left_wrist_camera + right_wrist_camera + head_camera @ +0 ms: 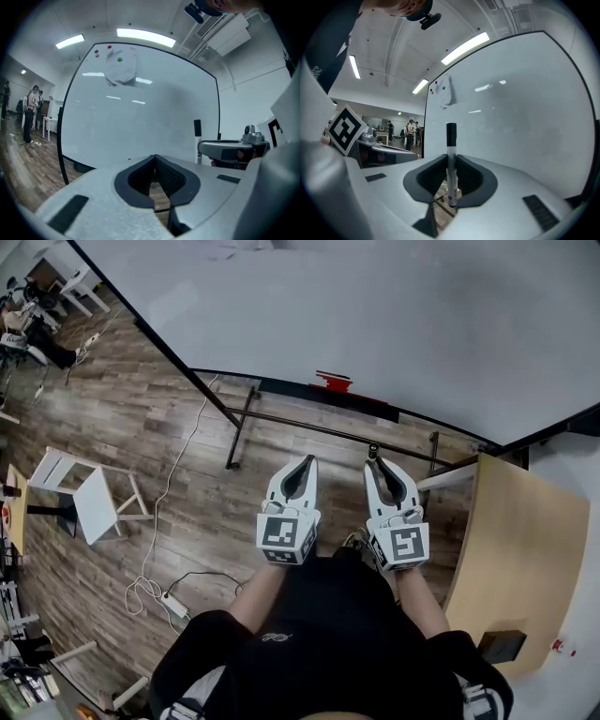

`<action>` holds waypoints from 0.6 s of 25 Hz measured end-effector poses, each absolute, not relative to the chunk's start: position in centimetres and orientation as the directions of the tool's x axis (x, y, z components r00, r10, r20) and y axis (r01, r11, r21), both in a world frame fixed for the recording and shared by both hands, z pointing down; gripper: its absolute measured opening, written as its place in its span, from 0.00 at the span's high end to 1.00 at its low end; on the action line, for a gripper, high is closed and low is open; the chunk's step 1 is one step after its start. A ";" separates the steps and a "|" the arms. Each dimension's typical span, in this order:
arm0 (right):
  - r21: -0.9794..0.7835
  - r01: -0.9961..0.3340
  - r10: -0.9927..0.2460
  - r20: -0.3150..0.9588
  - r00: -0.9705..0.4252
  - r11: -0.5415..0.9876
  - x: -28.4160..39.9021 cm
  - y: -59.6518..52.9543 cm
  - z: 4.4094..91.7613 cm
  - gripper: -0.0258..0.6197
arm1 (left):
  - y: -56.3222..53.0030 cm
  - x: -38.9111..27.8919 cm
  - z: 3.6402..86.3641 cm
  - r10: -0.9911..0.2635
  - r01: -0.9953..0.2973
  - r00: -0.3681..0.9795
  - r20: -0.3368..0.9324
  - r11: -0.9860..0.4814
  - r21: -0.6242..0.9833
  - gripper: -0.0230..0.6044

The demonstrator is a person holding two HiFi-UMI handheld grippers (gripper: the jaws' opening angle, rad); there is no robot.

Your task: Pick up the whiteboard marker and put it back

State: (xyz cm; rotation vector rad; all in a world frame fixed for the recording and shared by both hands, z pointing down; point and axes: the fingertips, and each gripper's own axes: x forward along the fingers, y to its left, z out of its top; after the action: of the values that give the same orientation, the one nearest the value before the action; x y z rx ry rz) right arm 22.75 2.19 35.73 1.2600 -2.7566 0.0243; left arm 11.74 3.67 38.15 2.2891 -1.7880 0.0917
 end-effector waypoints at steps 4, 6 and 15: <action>0.023 -0.692 -0.689 0.120 -0.715 0.722 20.8 2.2 36.2 0.88 | 4.9 10.5 38.5 -0.961 -0.977 0.183 0.209 -0.153 0.149 0.95; 0.017 -0.652 -0.649 0.121 -0.751 0.758 19.2 2.3 36.5 0.88 | 5.7 9.2 38.8 -0.967 -0.984 0.133 0.218 -0.102 0.149 0.95; 0.032 -0.524 -0.524 0.123 -0.843 0.851 10.3 3.5 37.1 0.88 | 9.1 1.2 39.4 -0.974 -0.987 -0.035 0.223 0.069 0.143 0.95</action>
State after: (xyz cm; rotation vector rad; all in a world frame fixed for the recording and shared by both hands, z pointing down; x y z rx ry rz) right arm 10.29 3.49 37.14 0.8242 -2.8997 0.0040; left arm 1.15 9.07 39.38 1.9796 -2.0875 0.0726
